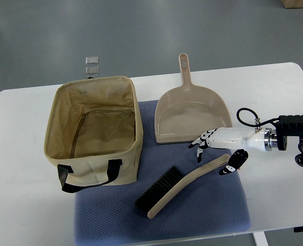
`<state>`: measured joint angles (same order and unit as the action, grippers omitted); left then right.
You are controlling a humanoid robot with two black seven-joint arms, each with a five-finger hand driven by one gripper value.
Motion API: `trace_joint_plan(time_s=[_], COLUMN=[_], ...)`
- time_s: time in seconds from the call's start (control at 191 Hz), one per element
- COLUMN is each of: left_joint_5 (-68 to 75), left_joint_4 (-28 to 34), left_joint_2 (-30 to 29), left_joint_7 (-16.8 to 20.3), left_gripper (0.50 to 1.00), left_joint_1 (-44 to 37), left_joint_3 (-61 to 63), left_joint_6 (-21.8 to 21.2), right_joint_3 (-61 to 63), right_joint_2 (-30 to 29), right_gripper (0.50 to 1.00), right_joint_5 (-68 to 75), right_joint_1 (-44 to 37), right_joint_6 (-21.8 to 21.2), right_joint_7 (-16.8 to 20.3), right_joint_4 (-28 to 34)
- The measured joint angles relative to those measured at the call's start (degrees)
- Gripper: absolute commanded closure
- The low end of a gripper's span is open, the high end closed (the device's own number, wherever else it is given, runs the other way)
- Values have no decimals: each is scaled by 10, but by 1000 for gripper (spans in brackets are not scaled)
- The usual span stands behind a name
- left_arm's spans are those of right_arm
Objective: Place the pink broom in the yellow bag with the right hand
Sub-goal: 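Close the right hand around the brush handle near its end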
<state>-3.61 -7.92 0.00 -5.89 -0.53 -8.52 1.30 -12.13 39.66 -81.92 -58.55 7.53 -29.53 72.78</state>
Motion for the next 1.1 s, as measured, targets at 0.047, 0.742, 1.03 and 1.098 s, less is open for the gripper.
trace_joint_plan(time_s=[0.047,0.742,1.03,1.098], left_joint_5=[0,0,0,0], left_joint_4=[0,0,0,0], left_joint_2=[0,0,0,0], left_joint_7=[0,0,0,0], left_gripper=[500,500,500,500], left_joint_1=[0,0,0,0], left_joint_3=[0,0,0,0], left_joint_6=[0,0,0,0], right_joint_3=[0,0,1,1], right_joint_2=[-1,-12,-10,-12], right_gripper=[574,660,656,656], right_joint_5=[0,-13,-18,-22], right_joint_1=[2,31,24,23], right_joint_6=[6,52,51,50], right_joint_7=[0,24,20,20], right_joint_4=[0,0,14,15])
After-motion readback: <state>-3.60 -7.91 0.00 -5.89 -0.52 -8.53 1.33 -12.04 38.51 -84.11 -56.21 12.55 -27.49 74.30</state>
